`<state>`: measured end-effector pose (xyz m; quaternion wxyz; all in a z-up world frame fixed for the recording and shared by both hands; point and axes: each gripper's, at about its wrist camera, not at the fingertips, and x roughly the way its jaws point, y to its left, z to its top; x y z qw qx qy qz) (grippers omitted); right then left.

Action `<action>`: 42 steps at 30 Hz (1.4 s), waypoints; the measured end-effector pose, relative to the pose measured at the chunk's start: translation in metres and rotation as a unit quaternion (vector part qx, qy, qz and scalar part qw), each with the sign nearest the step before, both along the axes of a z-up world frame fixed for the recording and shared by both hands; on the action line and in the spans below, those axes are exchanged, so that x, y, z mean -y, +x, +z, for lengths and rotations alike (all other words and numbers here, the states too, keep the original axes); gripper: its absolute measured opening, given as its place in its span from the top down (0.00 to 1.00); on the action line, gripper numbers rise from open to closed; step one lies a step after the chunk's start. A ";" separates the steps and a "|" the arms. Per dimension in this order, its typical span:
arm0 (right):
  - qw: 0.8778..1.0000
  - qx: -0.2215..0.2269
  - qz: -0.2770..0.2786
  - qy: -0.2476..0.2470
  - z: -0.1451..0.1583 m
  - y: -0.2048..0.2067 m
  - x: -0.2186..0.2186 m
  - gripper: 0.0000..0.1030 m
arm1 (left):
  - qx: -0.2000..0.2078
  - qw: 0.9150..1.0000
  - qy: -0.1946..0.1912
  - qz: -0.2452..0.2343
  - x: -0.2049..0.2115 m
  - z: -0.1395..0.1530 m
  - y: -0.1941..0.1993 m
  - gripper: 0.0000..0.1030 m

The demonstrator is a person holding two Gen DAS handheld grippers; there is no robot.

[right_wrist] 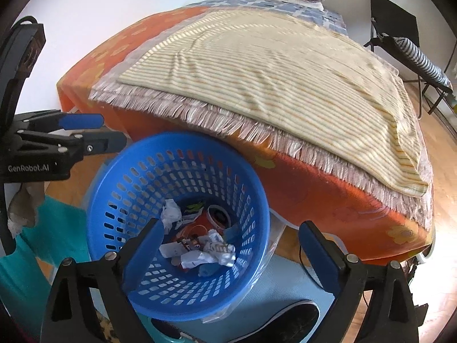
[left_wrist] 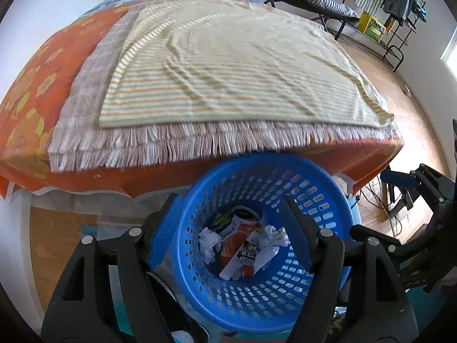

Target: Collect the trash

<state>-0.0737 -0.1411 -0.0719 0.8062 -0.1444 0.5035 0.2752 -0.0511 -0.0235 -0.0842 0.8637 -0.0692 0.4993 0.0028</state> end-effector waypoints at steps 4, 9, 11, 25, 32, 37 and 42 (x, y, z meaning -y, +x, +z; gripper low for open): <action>1.000 0.005 -0.005 0.013 0.007 0.004 0.002 0.06 | 0.011 1.000 0.005 0.002 0.000 0.010 0.004 0.28; 0.999 0.016 -0.020 0.026 0.019 0.013 0.006 0.06 | 0.034 0.999 0.012 0.005 -0.001 0.026 0.008 0.28; 0.999 0.025 -0.027 0.036 0.028 0.018 0.008 0.06 | 0.045 0.999 0.014 0.007 -0.001 0.035 0.010 0.28; 0.991 0.074 -0.059 0.089 0.083 0.053 0.023 0.05 | 0.103 0.994 0.020 0.016 -0.008 0.087 0.034 0.28; 0.985 0.097 -0.086 0.111 0.107 0.074 0.032 0.00 | 0.135 0.990 0.038 0.017 -0.008 0.114 0.048 0.18; 0.981 0.125 -0.093 0.114 0.123 0.087 0.033 0.00 | 0.173 0.983 0.048 0.025 -0.009 0.133 0.051 0.03; 0.979 0.133 -0.101 0.121 0.126 0.099 0.033 0.00 | 0.182 0.982 0.040 0.032 -0.014 0.136 0.059 0.02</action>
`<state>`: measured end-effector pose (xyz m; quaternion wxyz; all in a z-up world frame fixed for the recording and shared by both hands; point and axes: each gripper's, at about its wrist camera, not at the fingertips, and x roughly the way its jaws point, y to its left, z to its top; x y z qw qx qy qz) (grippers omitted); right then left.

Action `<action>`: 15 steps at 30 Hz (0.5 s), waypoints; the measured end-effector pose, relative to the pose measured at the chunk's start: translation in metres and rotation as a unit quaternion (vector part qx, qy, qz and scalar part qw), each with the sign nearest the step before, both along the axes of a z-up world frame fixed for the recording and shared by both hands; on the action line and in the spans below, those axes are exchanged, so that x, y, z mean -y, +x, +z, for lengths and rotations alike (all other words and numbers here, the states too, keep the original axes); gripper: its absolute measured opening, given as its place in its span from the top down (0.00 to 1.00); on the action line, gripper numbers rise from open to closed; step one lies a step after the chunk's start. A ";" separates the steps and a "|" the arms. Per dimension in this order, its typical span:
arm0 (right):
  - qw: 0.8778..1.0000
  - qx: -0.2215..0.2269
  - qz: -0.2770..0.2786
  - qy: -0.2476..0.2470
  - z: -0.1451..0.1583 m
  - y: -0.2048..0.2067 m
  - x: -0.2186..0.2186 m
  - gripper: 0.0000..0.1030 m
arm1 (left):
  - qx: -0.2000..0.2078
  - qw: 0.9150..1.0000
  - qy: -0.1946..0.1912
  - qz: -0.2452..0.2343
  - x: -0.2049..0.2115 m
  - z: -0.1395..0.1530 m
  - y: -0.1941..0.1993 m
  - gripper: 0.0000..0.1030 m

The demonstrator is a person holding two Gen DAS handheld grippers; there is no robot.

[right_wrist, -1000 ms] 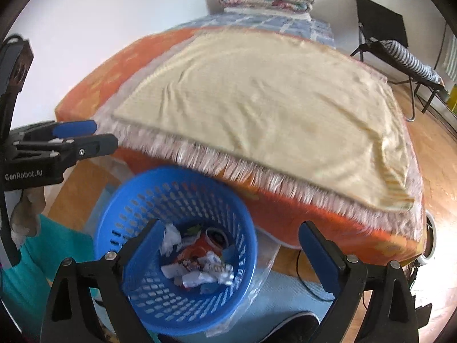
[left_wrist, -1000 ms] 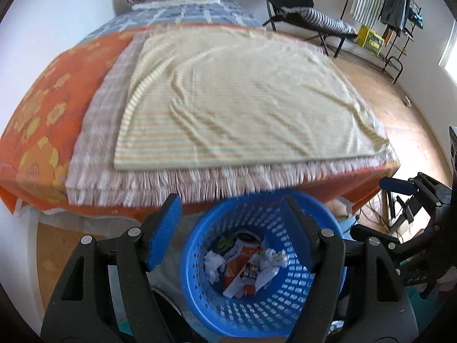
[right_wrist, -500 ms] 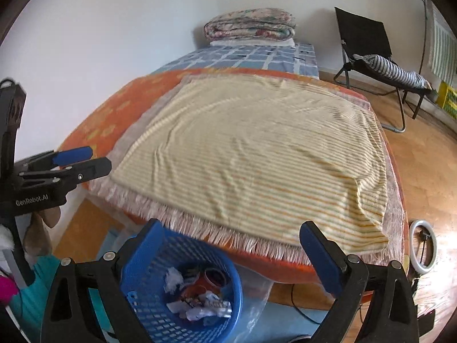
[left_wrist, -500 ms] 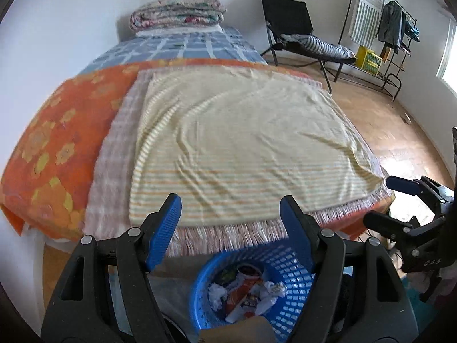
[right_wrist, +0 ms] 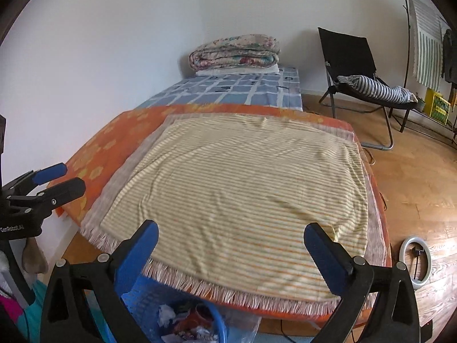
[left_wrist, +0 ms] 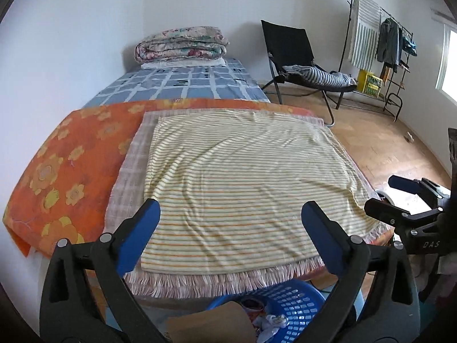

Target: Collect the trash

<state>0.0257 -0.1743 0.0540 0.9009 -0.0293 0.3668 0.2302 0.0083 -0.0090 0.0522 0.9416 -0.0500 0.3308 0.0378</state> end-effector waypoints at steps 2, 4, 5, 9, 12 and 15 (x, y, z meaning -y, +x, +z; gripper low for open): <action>1.000 -0.002 0.000 0.001 -0.003 0.004 0.000 0.00 | -0.006 1.000 -0.010 0.002 -0.002 -0.004 0.005 0.02; 1.000 -0.005 0.002 0.002 -0.007 0.007 -0.002 0.00 | -0.012 1.000 -0.015 0.002 -0.003 -0.007 0.008 0.02; 1.000 -0.008 0.001 0.004 -0.009 0.008 -0.002 0.00 | -0.016 1.000 -0.017 0.001 -0.002 -0.009 0.011 0.02; 1.000 -0.019 0.000 0.018 -0.015 0.015 -0.004 0.00 | -0.024 1.000 -0.015 -0.001 0.000 -0.014 0.015 0.02; 0.999 -0.025 -0.002 0.025 -0.017 0.019 -0.004 0.00 | -0.024 1.000 -0.012 -0.001 0.003 -0.016 0.017 0.02; 0.999 -0.031 -0.003 0.029 -0.019 0.022 -0.004 0.00 | -0.025 1.000 -0.012 -0.001 0.003 -0.017 0.017 0.02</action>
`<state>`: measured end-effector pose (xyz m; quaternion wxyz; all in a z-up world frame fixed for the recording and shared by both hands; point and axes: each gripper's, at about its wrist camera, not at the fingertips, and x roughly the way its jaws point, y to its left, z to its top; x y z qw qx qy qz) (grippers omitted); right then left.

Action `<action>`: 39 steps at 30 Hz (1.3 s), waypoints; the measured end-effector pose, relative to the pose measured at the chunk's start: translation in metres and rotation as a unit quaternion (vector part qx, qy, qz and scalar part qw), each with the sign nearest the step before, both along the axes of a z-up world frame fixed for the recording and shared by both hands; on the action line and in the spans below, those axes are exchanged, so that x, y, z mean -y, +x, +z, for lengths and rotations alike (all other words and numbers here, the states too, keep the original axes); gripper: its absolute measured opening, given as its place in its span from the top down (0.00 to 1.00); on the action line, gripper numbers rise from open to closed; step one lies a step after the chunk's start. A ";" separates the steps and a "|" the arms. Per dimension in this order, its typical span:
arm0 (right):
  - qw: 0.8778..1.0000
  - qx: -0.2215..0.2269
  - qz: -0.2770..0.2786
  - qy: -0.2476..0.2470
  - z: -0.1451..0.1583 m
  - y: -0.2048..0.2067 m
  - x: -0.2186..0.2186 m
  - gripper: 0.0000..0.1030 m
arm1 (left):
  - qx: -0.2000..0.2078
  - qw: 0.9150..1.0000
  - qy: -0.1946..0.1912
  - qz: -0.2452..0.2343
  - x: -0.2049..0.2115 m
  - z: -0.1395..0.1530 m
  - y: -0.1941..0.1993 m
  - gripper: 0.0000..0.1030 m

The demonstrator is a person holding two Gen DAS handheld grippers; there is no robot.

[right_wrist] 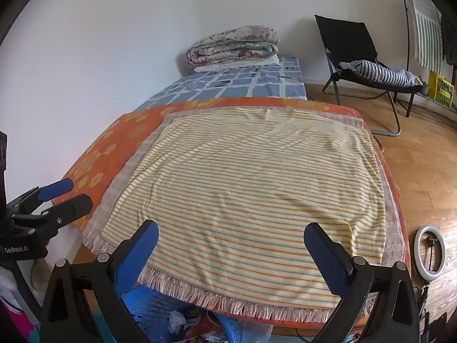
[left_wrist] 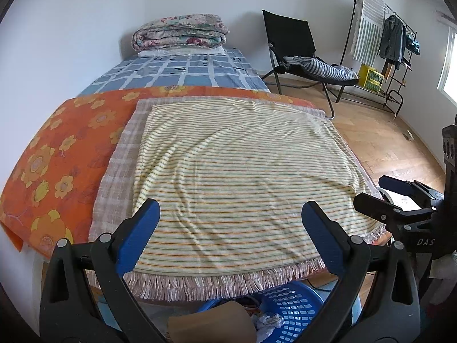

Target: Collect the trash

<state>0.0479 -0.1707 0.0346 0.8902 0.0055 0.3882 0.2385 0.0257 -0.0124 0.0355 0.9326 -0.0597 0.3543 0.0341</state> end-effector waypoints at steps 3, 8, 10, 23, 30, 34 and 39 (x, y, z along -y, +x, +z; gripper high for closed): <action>1.000 -0.006 -0.004 0.003 -0.002 0.001 0.002 0.00 | -0.003 1.000 0.000 0.000 0.001 0.000 0.001 0.02; 1.000 -0.011 -0.009 0.007 -0.003 0.002 0.005 0.00 | -0.009 1.000 -0.002 0.002 0.001 -0.005 0.004 0.02; 1.000 -0.012 -0.011 0.007 -0.004 0.003 0.006 0.00 | -0.009 1.000 -0.001 0.001 0.001 -0.005 0.004 0.02; 1.000 -0.013 -0.013 0.004 -0.005 0.002 0.005 0.00 | -0.009 1.000 -0.001 0.002 0.000 -0.006 0.003 0.02; 1.000 -0.016 -0.015 0.006 -0.006 0.003 0.005 0.00 | -0.010 1.000 0.000 0.002 0.000 -0.006 0.001 0.02; 1.000 -0.017 -0.015 0.007 -0.007 0.003 0.006 0.00 | -0.010 1.000 -0.002 0.003 0.000 -0.007 0.001 0.02; 1.000 -0.018 -0.015 0.007 -0.008 0.003 0.007 0.00 | -0.011 1.000 0.000 0.000 0.000 -0.007 0.001 0.02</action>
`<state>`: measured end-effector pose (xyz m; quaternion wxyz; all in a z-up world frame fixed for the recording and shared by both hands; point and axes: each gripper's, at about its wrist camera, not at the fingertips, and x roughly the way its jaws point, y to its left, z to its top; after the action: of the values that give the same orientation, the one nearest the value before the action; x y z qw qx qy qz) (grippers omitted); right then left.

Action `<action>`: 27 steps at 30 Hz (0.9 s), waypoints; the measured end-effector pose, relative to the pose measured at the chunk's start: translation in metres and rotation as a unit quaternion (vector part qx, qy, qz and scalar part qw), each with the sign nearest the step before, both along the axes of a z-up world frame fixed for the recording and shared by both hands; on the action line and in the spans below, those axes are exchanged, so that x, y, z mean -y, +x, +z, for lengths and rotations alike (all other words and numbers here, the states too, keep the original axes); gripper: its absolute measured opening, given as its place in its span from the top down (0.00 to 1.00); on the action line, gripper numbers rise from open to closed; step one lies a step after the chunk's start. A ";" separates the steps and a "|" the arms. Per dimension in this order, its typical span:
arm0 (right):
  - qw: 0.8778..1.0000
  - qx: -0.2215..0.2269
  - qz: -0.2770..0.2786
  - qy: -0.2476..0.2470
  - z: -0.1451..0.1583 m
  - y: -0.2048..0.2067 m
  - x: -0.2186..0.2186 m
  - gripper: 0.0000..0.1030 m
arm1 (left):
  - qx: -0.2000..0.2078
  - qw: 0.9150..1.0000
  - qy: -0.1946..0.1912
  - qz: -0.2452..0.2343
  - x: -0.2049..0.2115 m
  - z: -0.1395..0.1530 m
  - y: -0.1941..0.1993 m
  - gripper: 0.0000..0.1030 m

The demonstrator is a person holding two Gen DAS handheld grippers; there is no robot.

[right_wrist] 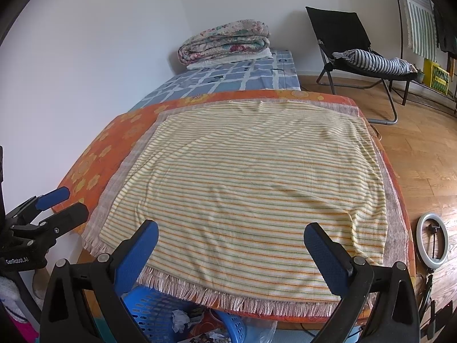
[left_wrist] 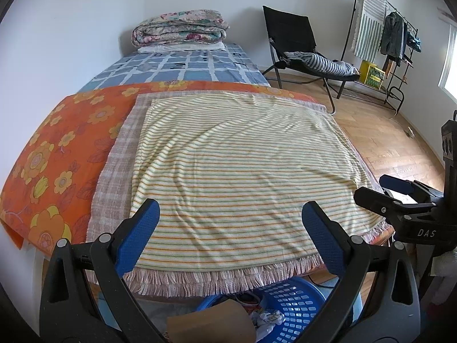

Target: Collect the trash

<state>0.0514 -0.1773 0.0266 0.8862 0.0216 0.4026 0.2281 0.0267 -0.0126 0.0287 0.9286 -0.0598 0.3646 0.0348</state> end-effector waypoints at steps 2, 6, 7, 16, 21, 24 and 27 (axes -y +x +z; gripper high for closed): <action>1.000 0.000 0.000 -0.001 0.000 0.000 0.000 0.00 | 0.000 1.000 0.000 0.000 0.000 0.000 0.000 0.02; 1.000 -0.001 0.000 -0.001 -0.001 -0.001 0.000 0.00 | 0.000 1.000 0.000 0.001 0.000 0.000 0.000 0.01; 1.000 -0.001 -0.001 0.000 -0.001 -0.001 0.000 0.00 | 0.000 1.000 0.000 0.000 0.000 0.000 0.000 0.01; 1.000 -0.002 -0.001 -0.001 -0.002 0.000 0.000 0.00 | 0.000 1.000 0.000 0.000 0.000 0.000 0.000 0.01; 1.000 -0.006 0.000 -0.001 -0.005 0.000 0.000 0.00 | -0.001 1.000 0.002 -0.001 0.001 0.000 0.000 0.01; 1.000 -0.009 0.000 -0.001 -0.006 0.000 -0.001 0.00 | -0.002 1.000 0.002 -0.002 0.000 -0.001 0.000 0.01; 1.000 -0.009 0.000 -0.001 -0.005 0.000 -0.001 0.00 | -0.003 1.000 0.002 -0.003 -0.002 -0.001 -0.001 0.01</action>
<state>0.0514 -0.1758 0.0211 0.8825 0.0228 0.4109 0.2276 0.0260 -0.0110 0.0274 0.9277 -0.0566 0.3675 0.0330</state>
